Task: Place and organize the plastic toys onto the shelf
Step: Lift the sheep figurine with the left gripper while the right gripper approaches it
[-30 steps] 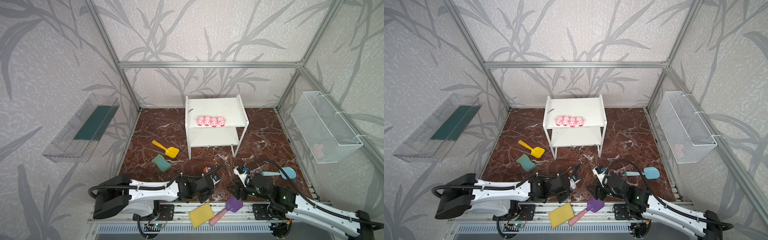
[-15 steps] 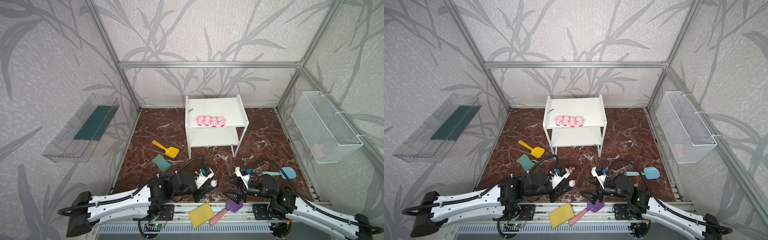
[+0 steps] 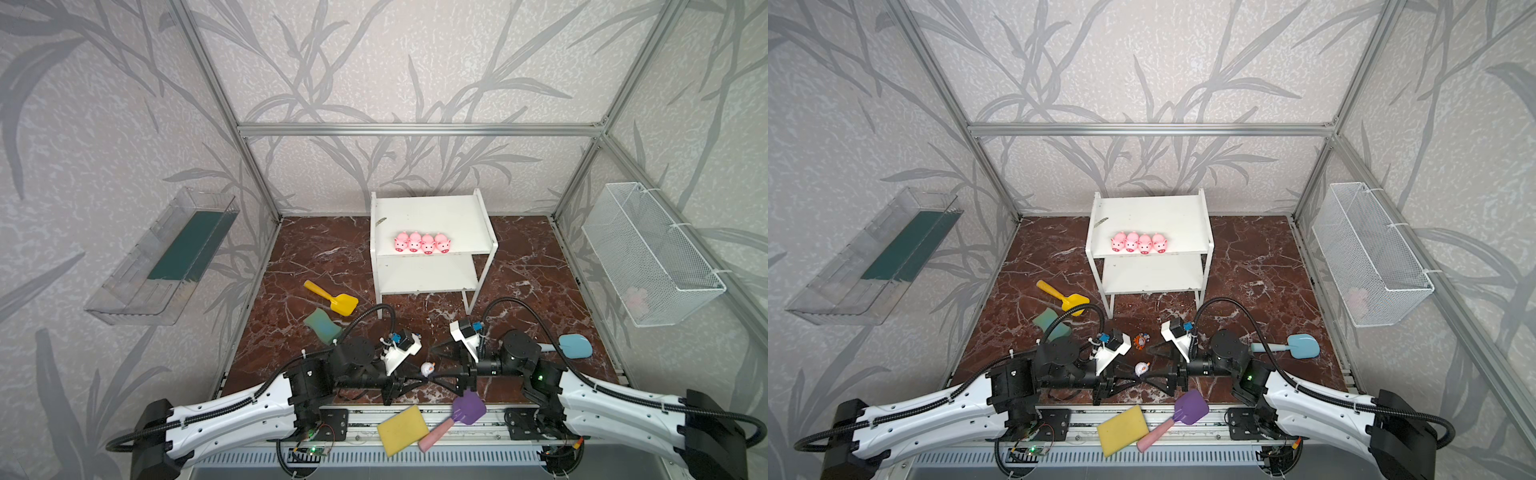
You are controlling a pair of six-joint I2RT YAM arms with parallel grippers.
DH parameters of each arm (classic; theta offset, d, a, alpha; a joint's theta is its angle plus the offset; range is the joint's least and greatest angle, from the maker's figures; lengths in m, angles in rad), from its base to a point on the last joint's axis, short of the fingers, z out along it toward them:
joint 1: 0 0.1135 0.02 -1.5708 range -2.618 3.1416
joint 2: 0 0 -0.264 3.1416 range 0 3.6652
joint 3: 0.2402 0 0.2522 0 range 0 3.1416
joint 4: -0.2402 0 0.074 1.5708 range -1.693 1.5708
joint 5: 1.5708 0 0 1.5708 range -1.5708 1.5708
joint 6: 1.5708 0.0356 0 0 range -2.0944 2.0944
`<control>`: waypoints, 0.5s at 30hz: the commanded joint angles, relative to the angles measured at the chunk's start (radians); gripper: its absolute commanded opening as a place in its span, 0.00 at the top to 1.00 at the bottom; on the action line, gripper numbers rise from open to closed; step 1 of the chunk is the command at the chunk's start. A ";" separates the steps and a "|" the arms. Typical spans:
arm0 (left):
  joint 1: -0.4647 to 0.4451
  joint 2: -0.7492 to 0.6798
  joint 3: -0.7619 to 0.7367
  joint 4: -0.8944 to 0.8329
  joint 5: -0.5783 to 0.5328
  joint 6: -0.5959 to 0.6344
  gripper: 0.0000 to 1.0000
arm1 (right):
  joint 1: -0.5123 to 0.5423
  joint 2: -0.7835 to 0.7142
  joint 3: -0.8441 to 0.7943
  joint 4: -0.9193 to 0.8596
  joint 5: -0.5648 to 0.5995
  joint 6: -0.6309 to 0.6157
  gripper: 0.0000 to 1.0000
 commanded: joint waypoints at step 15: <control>0.028 -0.113 -0.020 0.052 0.029 -0.021 0.82 | -0.023 0.100 0.074 0.168 -0.123 0.051 0.30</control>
